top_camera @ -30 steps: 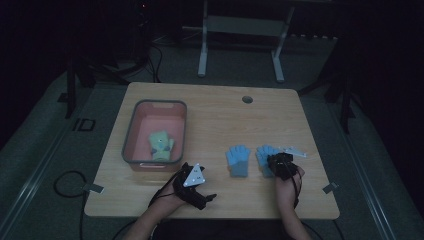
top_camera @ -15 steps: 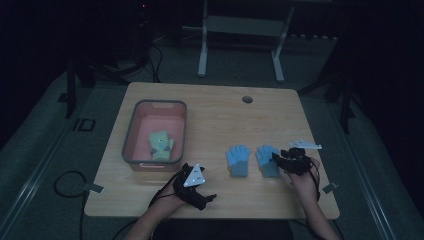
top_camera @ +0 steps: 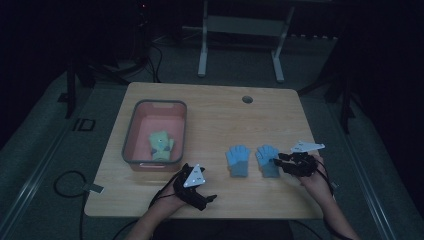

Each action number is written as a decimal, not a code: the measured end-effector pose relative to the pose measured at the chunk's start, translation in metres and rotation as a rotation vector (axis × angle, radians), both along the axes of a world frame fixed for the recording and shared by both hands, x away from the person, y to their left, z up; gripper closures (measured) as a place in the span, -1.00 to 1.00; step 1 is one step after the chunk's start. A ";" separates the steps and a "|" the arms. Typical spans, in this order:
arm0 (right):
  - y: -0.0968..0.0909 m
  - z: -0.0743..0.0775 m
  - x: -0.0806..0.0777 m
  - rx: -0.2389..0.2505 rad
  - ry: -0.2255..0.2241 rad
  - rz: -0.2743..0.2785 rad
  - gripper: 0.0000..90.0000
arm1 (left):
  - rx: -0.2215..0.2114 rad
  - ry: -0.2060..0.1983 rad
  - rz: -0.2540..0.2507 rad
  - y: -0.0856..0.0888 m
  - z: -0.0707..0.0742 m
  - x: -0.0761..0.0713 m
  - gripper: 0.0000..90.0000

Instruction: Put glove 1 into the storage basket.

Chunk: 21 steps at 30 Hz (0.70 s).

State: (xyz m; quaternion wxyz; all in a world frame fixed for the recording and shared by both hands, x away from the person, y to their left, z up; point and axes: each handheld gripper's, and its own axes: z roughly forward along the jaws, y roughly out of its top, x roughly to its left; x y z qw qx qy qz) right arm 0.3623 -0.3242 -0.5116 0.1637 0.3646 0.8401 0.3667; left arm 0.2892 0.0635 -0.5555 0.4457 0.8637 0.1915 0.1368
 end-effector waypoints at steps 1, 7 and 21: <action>0.000 0.001 0.001 -0.009 -0.005 0.019 0.42 | 0.000 0.000 0.000 0.000 0.000 0.000 -0.98; 0.001 0.002 0.011 -0.040 -0.003 0.144 0.42 | 0.001 0.001 0.003 0.000 0.000 -0.001 -0.98; 0.006 -0.021 0.027 -0.036 0.042 0.155 0.43 | 0.008 0.001 0.006 0.000 0.000 -0.001 -0.98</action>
